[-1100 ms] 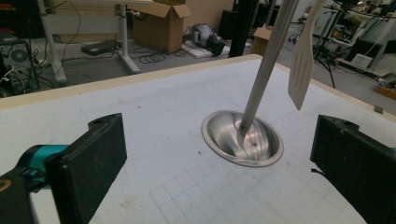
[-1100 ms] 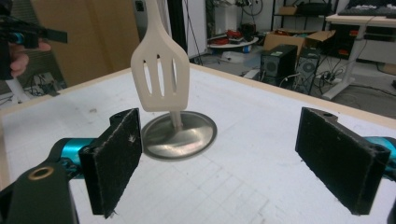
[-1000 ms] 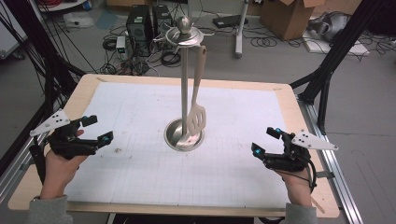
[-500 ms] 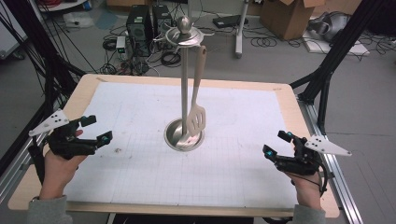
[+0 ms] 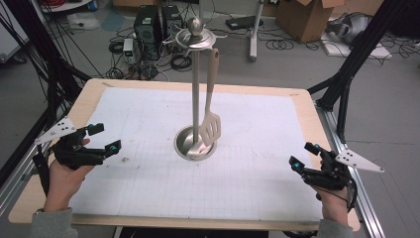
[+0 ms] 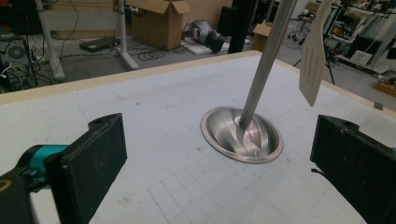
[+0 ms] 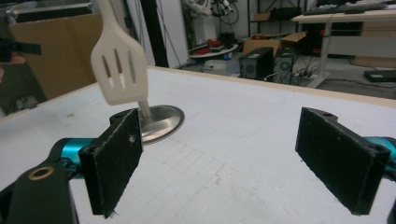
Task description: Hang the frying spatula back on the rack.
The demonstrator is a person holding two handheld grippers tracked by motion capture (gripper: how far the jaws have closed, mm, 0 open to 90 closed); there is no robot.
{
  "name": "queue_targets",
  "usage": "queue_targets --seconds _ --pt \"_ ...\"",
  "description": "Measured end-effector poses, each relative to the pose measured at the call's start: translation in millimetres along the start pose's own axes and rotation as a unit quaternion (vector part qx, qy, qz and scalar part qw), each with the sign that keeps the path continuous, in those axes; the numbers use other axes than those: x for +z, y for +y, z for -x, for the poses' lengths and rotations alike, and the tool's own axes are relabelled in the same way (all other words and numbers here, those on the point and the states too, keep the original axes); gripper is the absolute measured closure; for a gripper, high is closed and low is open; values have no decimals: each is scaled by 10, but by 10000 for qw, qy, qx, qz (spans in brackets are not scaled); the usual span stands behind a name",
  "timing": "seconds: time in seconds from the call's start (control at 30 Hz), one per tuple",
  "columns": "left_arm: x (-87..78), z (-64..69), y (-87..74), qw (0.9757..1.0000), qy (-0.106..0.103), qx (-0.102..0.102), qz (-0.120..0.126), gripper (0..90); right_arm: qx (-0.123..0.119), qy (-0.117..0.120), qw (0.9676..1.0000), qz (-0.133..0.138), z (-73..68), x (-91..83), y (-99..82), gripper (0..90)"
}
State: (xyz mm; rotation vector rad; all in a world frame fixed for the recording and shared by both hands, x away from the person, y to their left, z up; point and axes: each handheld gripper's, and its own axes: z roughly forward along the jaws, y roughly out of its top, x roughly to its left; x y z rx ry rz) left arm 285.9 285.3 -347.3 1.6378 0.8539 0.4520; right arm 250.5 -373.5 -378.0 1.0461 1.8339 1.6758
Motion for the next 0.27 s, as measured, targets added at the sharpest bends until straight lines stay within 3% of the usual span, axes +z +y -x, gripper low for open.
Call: queue_targets --seconds 0.27 --pt "19 5 -25 10000 43 -24 -47 41 203 -143 9994 249 70 -117 9 141"
